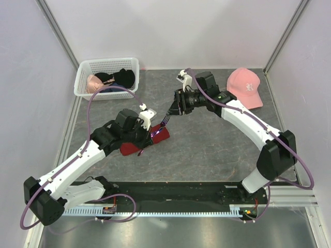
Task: Fold the napkin into a case and place the utensils inside
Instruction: Pass from the left arm to the right
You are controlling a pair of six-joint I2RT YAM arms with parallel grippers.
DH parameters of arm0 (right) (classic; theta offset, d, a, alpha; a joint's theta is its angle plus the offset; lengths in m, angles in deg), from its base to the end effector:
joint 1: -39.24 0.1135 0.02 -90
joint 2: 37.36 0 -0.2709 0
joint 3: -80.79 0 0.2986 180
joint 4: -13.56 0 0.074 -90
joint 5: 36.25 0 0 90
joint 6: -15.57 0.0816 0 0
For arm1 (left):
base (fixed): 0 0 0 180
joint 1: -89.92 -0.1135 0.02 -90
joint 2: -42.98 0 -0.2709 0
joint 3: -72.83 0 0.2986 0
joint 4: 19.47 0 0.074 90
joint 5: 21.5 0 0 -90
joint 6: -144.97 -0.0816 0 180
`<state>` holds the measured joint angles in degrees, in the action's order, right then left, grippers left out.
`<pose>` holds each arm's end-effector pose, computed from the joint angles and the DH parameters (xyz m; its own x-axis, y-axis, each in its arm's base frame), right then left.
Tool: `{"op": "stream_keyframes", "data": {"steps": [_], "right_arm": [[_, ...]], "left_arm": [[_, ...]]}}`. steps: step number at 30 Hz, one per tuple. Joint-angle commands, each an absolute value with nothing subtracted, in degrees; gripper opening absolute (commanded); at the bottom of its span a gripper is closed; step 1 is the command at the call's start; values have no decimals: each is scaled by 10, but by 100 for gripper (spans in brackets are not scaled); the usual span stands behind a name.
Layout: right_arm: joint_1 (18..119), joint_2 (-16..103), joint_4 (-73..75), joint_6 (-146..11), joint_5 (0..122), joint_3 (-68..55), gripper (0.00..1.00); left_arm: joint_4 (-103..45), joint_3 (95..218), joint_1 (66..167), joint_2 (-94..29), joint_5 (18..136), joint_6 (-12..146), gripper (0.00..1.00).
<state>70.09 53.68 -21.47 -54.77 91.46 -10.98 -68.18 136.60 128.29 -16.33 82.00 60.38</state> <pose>0.3504 0.2674 0.3101 -0.7380 -0.1308 -0.6620 -0.6278 0.4928 0.6025 0.2150 -0.1945 0.2627 -0.6139 0.3691 -0.6978 0.6798 0.6965 -0.2297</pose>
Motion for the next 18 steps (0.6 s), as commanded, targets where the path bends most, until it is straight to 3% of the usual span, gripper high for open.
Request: {"op": "stream_keyframes", "data": {"steps": [1,7,13,17,18], "right_arm": [[705,548,-225,-560,943,-132,49],[720,562,-224,-560,943,-135,41],[727,573,-221,-560,954,-133,21],[726,571,-209,-556,959,-118,0],[726,568,-204,-549,958,-115,0]], "left_arm": [[-683,1391,1283,-162,813,558,2],[-683,1391,1283,-165,821,553,2],[-688,1401,1283,-169,822,551,2],[-701,1408,1283,-170,806,536,2],[-706,1412,1283,-169,794,540,2]]}}
